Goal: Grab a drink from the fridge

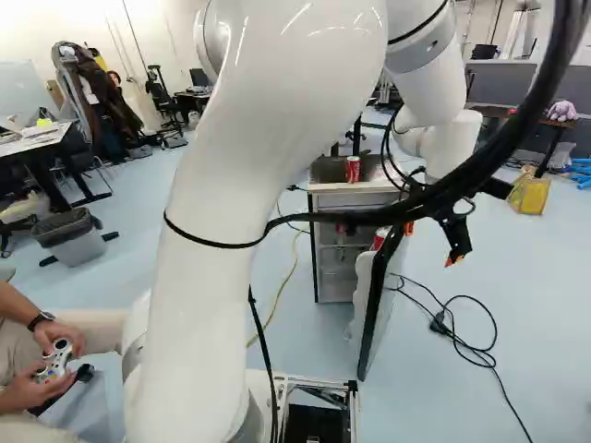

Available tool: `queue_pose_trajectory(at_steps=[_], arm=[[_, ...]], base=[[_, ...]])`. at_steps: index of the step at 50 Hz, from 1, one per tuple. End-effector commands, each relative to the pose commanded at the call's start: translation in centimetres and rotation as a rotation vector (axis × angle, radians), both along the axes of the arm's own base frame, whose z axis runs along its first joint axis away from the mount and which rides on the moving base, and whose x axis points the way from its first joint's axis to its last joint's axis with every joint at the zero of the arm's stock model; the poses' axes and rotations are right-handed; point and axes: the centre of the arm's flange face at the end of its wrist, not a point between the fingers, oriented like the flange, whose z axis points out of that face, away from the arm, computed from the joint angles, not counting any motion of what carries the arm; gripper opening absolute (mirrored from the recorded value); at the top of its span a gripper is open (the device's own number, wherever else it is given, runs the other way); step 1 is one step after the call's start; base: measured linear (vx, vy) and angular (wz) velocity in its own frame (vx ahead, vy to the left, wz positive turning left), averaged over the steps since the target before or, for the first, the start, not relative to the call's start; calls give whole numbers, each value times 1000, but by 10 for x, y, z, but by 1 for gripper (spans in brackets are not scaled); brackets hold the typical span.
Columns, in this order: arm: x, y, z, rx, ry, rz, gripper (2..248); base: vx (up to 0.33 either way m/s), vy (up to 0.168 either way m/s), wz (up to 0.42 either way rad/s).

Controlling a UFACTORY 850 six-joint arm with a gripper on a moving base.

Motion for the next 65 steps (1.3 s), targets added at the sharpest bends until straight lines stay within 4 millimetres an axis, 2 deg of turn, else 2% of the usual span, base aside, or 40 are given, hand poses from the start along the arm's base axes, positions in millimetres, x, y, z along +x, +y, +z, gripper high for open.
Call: queue_pose_trajectory(at_steps=[65], arm=[[8,84,-1,35,34,111,247]], base=[[0,0,0]])
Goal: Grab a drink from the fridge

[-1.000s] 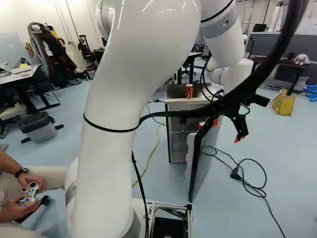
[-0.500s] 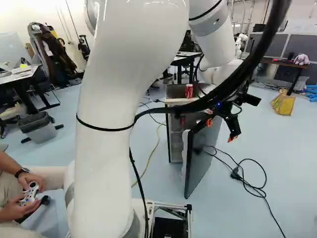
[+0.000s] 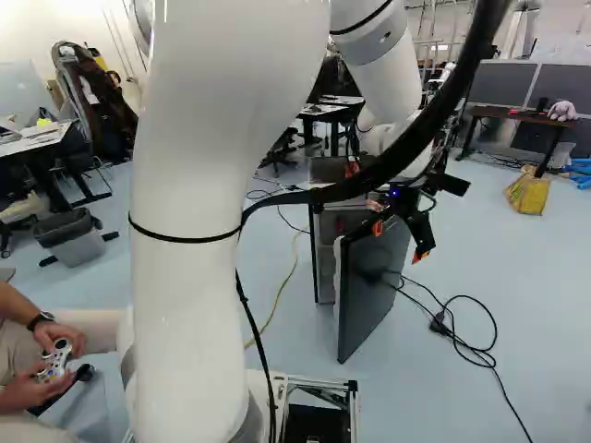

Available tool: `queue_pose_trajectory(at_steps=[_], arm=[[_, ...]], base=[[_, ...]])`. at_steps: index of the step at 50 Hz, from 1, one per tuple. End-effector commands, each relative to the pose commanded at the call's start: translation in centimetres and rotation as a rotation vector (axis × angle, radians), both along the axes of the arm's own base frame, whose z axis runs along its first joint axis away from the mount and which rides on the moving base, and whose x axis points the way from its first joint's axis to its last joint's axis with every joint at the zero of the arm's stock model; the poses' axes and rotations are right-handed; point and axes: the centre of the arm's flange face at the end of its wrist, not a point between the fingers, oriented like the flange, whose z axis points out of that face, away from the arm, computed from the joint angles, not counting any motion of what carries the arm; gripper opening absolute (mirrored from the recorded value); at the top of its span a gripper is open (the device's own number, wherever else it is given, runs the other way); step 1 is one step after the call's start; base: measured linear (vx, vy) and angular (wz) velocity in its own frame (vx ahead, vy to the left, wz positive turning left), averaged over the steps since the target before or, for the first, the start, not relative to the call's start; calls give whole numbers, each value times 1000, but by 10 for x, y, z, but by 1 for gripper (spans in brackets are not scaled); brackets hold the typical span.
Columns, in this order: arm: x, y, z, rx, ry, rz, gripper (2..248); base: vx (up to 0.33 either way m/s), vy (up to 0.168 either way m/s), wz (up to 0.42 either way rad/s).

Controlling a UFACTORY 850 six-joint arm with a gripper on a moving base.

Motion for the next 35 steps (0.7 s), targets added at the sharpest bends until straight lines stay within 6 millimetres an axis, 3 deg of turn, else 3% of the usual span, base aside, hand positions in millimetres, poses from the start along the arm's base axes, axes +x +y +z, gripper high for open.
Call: queue_pose_trajectory(at_steps=[35], arm=[[11,47,-1,11,13,79,247]], base=[[0,0,0]])
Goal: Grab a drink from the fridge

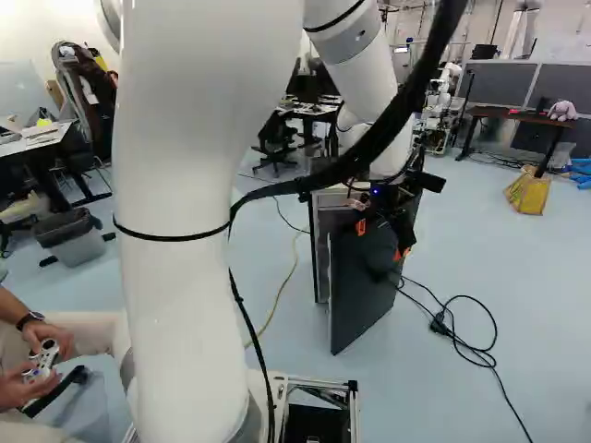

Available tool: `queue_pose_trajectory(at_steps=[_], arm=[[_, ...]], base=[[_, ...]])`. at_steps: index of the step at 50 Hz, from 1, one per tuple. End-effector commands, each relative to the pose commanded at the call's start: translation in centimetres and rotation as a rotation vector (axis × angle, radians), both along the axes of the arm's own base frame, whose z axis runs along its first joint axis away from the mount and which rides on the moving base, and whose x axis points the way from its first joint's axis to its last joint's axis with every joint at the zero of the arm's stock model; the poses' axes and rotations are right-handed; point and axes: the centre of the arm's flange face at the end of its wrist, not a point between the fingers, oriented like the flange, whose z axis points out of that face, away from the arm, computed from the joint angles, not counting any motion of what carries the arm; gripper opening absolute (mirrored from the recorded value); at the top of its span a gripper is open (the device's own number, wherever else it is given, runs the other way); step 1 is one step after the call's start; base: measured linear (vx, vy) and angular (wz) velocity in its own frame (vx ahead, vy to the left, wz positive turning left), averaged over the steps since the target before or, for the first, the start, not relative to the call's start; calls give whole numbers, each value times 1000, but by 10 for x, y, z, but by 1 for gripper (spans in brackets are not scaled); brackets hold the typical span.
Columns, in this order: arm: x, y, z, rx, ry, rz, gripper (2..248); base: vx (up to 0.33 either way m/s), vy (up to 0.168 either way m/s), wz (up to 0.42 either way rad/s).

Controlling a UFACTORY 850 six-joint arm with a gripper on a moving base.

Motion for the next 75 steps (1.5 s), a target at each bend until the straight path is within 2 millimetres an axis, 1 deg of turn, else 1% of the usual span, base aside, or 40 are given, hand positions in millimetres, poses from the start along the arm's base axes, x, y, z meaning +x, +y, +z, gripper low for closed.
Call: queue_pose_trajectory(at_steps=[21,75], arm=[[9,23,0,3,4,45,247],[47,71,0,0,0,160,247]], base=[[0,0,0],[0,0,0]])
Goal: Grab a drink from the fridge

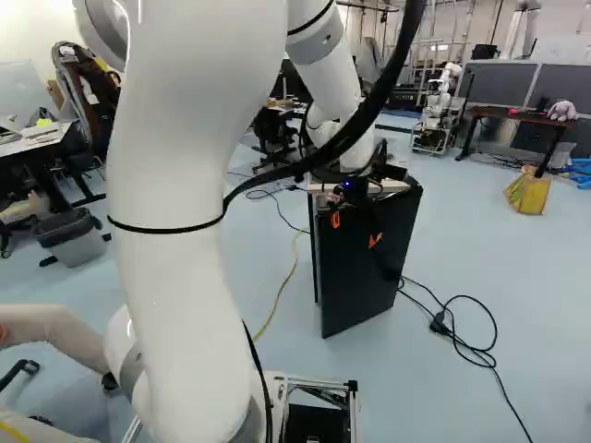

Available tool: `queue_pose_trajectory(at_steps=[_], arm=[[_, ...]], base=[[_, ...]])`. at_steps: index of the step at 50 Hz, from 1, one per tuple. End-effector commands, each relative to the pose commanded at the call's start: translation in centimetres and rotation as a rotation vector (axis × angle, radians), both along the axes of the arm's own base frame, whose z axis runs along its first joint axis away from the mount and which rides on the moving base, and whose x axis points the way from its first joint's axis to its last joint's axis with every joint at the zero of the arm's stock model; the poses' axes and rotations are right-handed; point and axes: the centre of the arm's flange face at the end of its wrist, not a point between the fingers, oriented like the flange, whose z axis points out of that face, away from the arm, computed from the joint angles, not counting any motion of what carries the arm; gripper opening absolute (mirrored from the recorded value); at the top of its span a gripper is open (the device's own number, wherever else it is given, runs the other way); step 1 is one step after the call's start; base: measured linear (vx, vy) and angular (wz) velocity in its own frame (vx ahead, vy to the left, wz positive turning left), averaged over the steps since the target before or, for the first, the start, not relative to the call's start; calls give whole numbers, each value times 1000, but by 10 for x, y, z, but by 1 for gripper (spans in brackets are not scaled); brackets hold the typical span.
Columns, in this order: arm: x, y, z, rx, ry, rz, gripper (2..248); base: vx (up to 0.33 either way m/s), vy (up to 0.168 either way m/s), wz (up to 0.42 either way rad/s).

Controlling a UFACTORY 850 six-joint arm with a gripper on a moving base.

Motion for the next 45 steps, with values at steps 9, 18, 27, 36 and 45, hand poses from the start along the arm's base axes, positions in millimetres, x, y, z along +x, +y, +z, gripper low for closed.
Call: queue_pose_trajectory(at_steps=[9,18,27,36,45], arm=[[7,7,0,-1,-2,18,247],[14,14,0,-2,-4,35,247],[22,20,0,-4,-7,51,247],[29,23,0,-5,-11,63,247],[37,24,1,-8,-15,70,247]], base=[[0,0,0],[0,0,0],[0,0,0],[0,0,0],[0,0,0]])
